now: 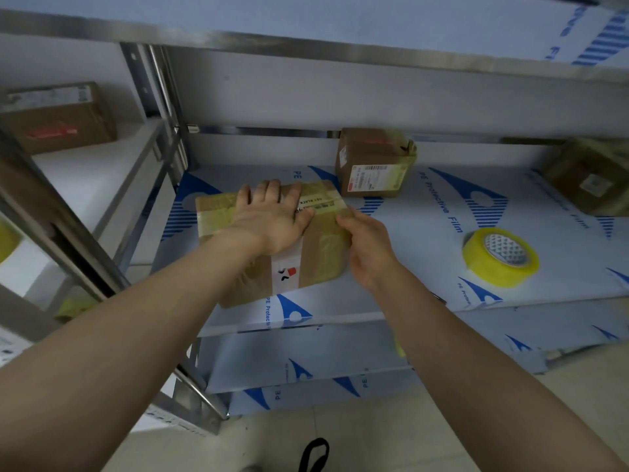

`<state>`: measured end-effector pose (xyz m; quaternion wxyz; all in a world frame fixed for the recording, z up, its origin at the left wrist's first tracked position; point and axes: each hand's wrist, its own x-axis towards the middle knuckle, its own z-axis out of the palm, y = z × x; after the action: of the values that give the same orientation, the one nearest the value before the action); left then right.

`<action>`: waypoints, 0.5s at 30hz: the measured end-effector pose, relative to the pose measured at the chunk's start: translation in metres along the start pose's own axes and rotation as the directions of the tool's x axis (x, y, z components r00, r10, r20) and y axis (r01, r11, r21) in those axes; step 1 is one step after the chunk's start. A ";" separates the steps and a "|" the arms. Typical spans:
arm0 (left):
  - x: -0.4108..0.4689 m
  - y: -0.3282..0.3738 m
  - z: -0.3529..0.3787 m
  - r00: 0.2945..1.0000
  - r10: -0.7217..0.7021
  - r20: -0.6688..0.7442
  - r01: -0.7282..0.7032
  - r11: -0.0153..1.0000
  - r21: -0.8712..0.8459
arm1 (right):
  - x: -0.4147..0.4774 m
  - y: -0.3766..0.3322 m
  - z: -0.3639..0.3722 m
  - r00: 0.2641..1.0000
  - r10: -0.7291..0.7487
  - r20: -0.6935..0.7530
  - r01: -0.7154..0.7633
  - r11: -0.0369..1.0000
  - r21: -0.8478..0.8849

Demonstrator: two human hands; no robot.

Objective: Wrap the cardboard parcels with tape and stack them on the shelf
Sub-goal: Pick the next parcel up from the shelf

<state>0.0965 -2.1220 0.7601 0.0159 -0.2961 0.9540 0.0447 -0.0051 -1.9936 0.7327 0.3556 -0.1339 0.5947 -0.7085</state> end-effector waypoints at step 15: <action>-0.002 0.002 -0.002 1.000 -0.016 0.002 0.016 1.000 0.010 | 0.005 -0.002 0.028 0.978 -0.029 -0.207 0.004 0.993 -0.118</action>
<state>0.0967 -2.1198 0.7625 0.0187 -0.3036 0.9518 0.0399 0.0081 -2.0180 0.7403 0.2771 -0.0846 0.6680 -0.6854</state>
